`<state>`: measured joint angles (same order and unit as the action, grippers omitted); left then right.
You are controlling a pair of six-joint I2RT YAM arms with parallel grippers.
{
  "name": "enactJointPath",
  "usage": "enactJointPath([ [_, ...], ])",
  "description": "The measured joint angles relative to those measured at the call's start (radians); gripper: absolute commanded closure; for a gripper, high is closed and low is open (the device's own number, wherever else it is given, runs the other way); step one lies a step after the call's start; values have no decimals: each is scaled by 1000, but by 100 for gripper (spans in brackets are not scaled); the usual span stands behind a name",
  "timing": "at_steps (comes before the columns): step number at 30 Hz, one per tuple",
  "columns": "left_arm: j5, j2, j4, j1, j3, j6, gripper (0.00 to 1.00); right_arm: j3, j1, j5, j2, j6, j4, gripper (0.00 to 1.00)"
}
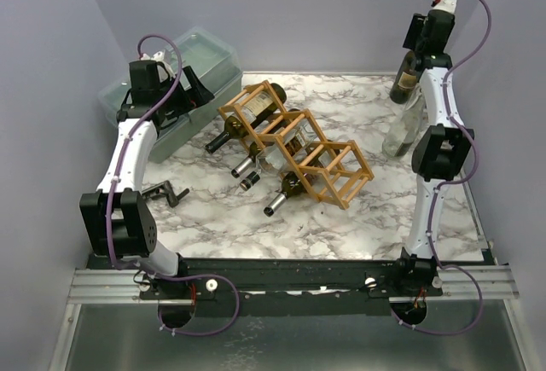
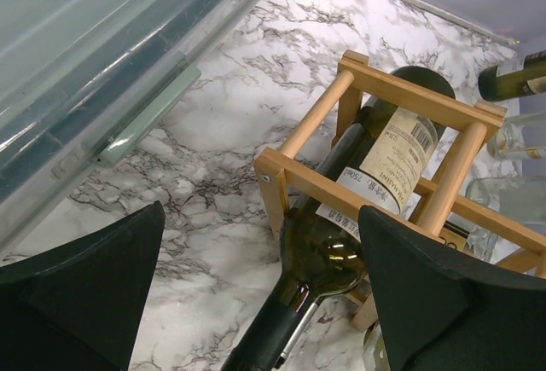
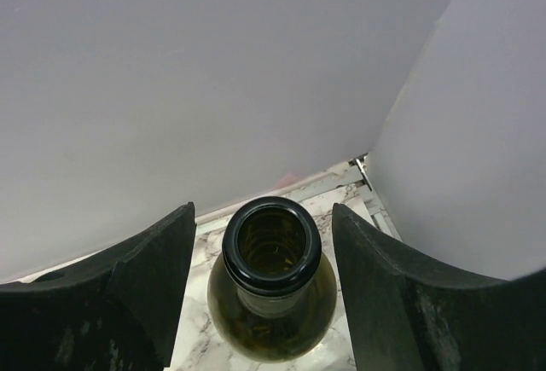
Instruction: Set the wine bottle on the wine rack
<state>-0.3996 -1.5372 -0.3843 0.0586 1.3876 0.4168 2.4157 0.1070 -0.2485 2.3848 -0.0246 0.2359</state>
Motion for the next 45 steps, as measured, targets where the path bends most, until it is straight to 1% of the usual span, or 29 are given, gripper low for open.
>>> enactJointPath([
  [5, -1, -20, -9, 0, 13, -4, 3, 19, 0, -13, 25, 18, -21, 36],
  [8, -2, -31, -15, 0, 13, -7, 3, 20, 0, -20, 27, 33, -38, 40],
  [17, -2, -38, -16, 0, 13, -11, 2, 30, 0, -28, 45, 53, -80, 64],
  [21, -2, -38, -17, 0, 13, -14, 2, 30, 0, -28, 50, 53, -87, 80],
  [25, -2, -38, -17, 0, 13, -14, 2, 30, 0, -27, 50, 52, -90, 90],
  [27, -3, -38, -17, 0, 13, -14, 2, 32, -3, -27, 50, 52, -90, 98],
  [28, -3, -38, -17, 0, 13, -14, 2, 33, -5, -27, 50, 51, -89, 99],
  [36, -3, -38, -17, 0, 13, -15, 1, 37, -58, -26, 48, 35, -100, 99],
  [40, -2, -38, -17, 0, 13, -16, 1, 51, -96, -13, 40, -8, -116, 100],
  [45, 4, -37, -18, 0, 13, -18, 1, 50, -124, 51, -26, -95, -119, 99],
])
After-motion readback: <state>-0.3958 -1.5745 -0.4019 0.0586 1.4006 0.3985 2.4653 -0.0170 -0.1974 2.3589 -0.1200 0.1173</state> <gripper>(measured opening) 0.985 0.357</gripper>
